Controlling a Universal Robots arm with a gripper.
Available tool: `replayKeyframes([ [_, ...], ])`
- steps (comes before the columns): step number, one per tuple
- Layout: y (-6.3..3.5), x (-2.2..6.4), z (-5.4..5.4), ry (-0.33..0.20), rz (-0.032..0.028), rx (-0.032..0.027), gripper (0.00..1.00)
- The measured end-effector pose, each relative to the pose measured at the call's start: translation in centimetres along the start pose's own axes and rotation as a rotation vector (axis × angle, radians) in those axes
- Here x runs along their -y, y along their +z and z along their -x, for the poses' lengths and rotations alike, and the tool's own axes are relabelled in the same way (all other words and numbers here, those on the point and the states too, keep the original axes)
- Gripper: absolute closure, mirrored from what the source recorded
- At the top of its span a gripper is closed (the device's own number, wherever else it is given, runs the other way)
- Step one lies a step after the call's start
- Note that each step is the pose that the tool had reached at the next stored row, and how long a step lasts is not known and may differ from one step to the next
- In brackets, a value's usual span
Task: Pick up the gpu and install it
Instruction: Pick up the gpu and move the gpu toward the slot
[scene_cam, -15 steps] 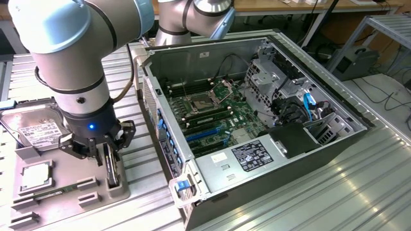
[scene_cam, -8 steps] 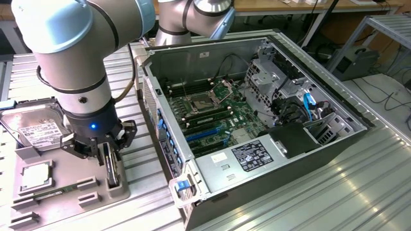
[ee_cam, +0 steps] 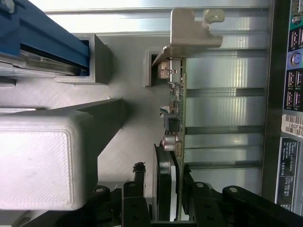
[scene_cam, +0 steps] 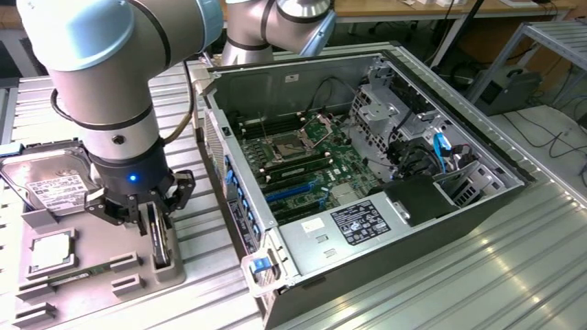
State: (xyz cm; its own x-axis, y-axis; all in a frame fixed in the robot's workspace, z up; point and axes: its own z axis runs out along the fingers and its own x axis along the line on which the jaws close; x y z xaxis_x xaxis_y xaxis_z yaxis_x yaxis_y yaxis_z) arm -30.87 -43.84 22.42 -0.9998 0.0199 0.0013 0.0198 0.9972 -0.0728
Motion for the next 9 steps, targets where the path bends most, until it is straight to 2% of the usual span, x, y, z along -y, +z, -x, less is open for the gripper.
replayKeyframes([
  [1, -0.02, 0.0, 0.07, 0.0, -0.0001, -0.0043, 0.59],
  [2, -0.01, 0.0, 0.13, 0.0, 0.0, -0.0052, 0.59],
  [9, 0.0, 0.0, 0.13, 0.0, 0.0, -0.0019, 0.59],
])
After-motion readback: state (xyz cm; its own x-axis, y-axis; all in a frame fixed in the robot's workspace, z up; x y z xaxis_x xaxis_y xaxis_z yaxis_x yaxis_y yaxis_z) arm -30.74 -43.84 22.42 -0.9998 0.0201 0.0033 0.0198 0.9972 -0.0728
